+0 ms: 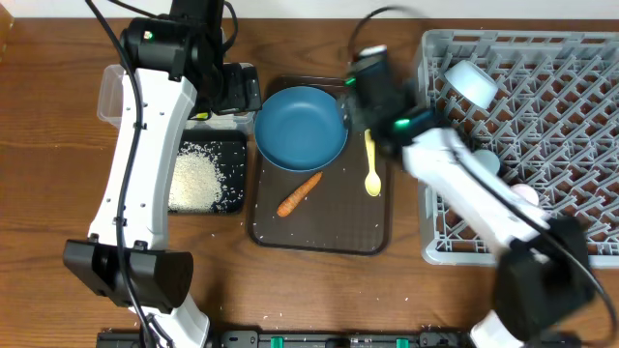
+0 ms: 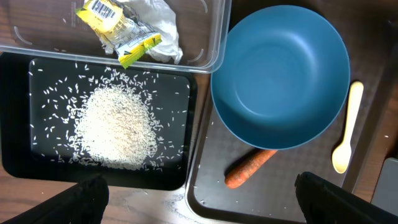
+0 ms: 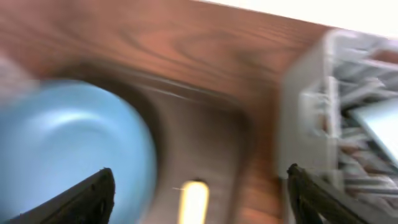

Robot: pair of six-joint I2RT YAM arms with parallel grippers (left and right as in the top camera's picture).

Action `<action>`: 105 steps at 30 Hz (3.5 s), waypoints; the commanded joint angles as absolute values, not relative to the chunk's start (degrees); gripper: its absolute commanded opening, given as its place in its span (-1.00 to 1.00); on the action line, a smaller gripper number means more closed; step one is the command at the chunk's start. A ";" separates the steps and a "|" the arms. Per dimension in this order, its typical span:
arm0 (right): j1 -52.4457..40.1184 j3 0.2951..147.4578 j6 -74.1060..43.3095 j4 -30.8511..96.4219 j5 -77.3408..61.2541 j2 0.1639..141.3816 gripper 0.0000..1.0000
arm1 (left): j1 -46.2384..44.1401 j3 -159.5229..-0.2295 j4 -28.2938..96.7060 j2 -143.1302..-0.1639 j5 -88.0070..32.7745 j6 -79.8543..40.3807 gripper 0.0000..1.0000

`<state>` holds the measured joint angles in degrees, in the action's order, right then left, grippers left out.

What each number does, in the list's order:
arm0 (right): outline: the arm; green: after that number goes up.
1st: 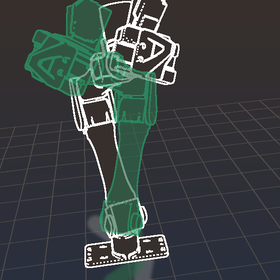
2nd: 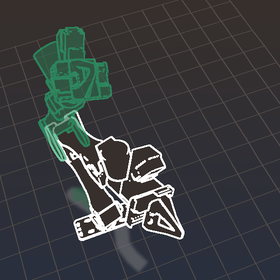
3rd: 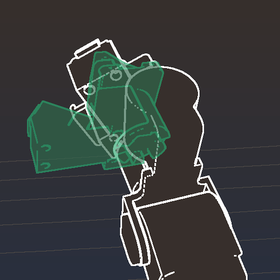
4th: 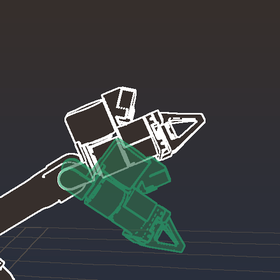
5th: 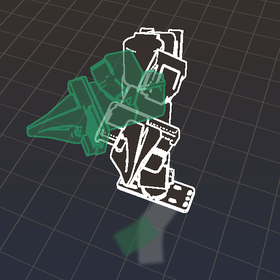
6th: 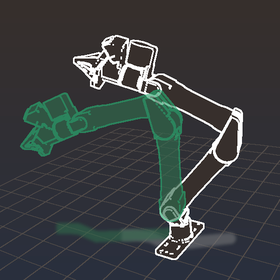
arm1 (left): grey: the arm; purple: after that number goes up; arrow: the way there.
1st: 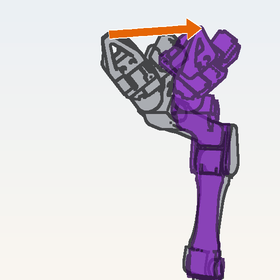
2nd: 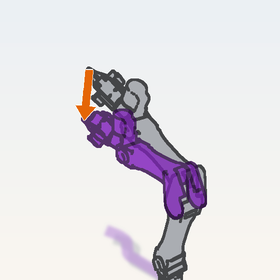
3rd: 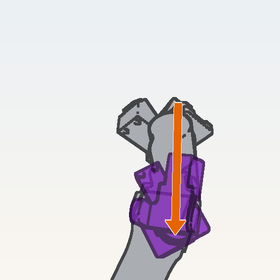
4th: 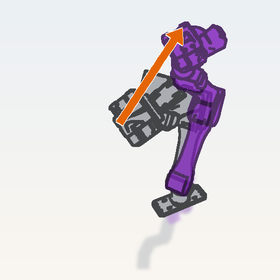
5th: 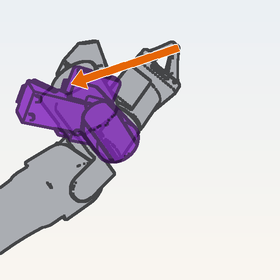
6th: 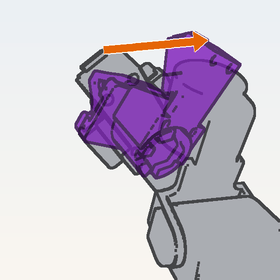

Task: Sort waste into correct bins and load items into the dishwasher rack
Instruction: 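Move right gripper to blue plate and grasp its rim, then lift blue plate with right gripper and carry it toward rack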

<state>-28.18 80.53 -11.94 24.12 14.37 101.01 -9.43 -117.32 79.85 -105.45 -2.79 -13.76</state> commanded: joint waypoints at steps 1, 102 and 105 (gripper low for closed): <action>-24.56 80.84 -20.27 24.27 -14.70 99.33 0.49 | -9.39 -117.38 80.05 -105.56 -2.50 -14.09 0.97; 9.96 80.71 47.40 -7.92 58.94 106.39 -0.97 | -9.39 -117.38 80.03 -105.56 -2.50 -14.09 0.97; 9.93 80.66 47.44 -7.97 58.85 107.79 -0.97 | -9.39 -117.38 80.03 -105.56 -2.50 -14.09 0.98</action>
